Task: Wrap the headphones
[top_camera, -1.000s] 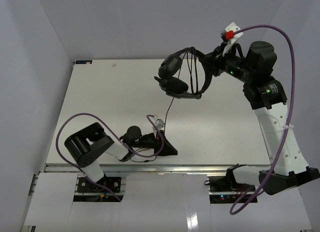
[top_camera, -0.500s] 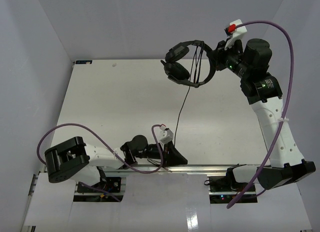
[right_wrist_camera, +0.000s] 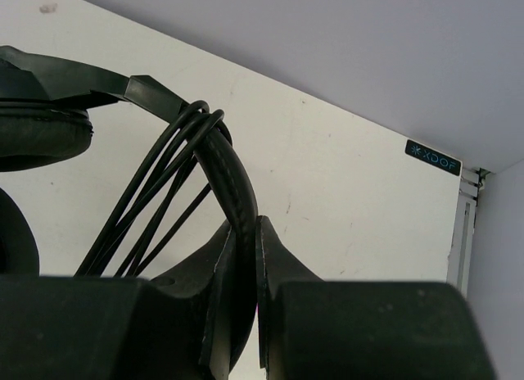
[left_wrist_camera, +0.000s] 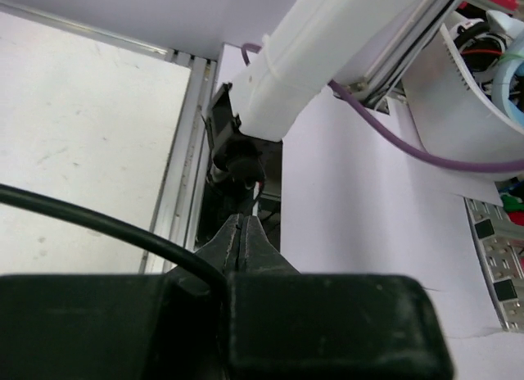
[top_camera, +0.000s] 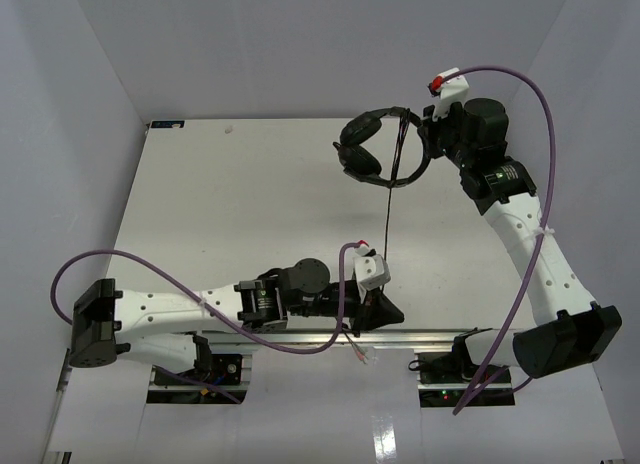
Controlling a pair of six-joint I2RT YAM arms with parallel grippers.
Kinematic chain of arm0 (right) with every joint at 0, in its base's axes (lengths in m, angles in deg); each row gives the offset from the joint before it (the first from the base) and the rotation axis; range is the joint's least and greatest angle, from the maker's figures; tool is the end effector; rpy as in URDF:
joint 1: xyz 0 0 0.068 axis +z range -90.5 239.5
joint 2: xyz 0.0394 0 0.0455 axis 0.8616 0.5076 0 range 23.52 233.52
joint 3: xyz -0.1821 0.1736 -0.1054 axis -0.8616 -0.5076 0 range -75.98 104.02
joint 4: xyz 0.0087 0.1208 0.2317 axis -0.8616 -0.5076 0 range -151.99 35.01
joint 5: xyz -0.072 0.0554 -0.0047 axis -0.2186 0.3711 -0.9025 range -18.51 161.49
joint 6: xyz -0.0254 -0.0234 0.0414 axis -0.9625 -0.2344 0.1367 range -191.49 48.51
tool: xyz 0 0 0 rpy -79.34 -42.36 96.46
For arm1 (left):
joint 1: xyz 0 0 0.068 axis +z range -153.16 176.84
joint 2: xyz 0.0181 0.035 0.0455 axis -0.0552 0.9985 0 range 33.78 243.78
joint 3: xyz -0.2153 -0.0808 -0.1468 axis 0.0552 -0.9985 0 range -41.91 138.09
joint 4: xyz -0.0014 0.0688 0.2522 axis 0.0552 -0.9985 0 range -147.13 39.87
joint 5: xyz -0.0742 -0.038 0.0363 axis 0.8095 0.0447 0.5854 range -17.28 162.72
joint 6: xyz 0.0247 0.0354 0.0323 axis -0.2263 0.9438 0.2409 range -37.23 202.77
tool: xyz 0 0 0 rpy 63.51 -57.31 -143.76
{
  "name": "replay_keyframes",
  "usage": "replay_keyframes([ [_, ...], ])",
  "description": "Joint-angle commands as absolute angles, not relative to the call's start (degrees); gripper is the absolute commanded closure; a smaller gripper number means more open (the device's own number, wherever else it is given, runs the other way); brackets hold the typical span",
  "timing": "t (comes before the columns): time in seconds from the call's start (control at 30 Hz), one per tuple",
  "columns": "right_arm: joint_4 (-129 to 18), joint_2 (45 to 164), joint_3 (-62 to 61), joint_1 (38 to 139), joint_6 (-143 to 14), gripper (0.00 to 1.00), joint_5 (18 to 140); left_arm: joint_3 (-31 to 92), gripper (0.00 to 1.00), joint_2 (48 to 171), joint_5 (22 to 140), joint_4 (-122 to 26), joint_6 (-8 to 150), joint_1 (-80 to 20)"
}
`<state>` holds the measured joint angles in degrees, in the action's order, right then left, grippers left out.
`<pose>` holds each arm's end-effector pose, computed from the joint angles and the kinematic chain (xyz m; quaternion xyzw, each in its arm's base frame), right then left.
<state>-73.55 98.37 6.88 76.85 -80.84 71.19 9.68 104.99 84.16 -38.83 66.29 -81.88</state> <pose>0.2797 0.0872 0.4418 -0.1760 0.7487 0.0426 0.6377 0.0506 -0.2893 0.3220 0.4448 0.6107 -0.5314 0.3831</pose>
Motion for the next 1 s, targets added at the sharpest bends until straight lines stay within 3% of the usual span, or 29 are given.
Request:
replay_keyframes([
  [0.0, -65.13, 94.78, 5.59, 76.9, -85.28, 0.92, 70.0, 18.24, 1.0, 100.86, 78.26, -57.9, 72.88, -82.62],
  [0.2, -64.39, 91.83, -0.03, 77.4, -92.49, 0.92, 77.12, 30.28, 1.0, 101.38, 72.05, -70.4, 79.46, -82.62],
  [0.37, -63.96, 89.5, -4.84, 81.62, -96.26, 0.92, 76.06, 41.39, 1.0, 105.28, 67.21, -76.36, 87.98, -82.13],
  [0.73, -64.13, 90.49, -9.04, 91.85, -97.97, 0.92, 66.31, 54.92, 1.0, 114.86, 76.33, -81.06, 93.26, -75.27],
  [0.97, -65.12, 88.98, -9.71, 93.36, -96.95, 0.92, 67.3, 52.67, 1.0, 112.83, 79.38, -80.14, 93.12, -66.52],
])
